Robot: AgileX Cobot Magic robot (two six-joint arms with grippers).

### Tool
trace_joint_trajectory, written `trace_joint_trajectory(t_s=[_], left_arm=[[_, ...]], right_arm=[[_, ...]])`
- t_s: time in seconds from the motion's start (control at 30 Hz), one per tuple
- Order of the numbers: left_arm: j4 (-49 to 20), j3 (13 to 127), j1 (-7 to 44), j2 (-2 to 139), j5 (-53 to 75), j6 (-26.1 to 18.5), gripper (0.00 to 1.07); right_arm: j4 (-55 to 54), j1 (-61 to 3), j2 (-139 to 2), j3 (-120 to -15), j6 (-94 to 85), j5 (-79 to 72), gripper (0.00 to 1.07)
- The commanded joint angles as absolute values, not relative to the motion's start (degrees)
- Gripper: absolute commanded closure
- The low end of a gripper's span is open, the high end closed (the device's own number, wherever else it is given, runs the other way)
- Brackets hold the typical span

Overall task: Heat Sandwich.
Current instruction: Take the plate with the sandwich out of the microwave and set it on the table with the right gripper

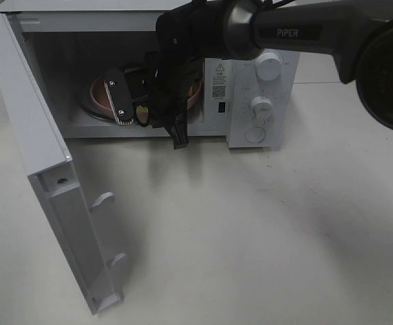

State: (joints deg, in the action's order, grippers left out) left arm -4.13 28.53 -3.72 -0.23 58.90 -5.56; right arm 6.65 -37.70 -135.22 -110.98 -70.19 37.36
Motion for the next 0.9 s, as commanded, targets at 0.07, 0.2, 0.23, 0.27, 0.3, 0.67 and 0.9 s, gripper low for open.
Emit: trace_joint_trajectory(t_s=[0.07,0.2,0.23,0.27,0.3,0.67,0.9], left_arm=[[-4.6,28.4,-3.9,-1.7,59.0,-5.4,0.05],[-4.6,28.4,-3.9,-1.7,59.0,-5.4,0.05],[-4.6,28.4,-3.9,-1.7,59.0,-5.4,0.05],[-4.6,28.4,-3.9,-1.7,59.0,-5.4,0.05],[-4.6,28.4,-3.9,-1.7,59.0,-5.4,0.05],[-4.6,28.4,-3.9,-1.7,59.0,-5.4,0.05],[-4.6,28.4,-3.9,-1.7,59.0,-5.4,0.05]], right_arm=[[5.4,-37.5,-131.7,-106.3,-73.8,34.7,1.07],[5.4,-37.5,-129.9,-103.1,-74.7,32.3,1.07],[5.4,-37.5,-129.9,-103.1,-74.7,32.3,1.07],[5.4,-37.5,-128.9,-101.1,-76.8,31.7,1.07],[5.4,-37.5,-128.3,-100.0,-78.0,31.2,1.07],[5.6,-37.5,-121.3,-89.0,-85.9,23.1,1.07],[5.5,-37.9,-118.0,-85.0,-88.4,22.8,1.07]])
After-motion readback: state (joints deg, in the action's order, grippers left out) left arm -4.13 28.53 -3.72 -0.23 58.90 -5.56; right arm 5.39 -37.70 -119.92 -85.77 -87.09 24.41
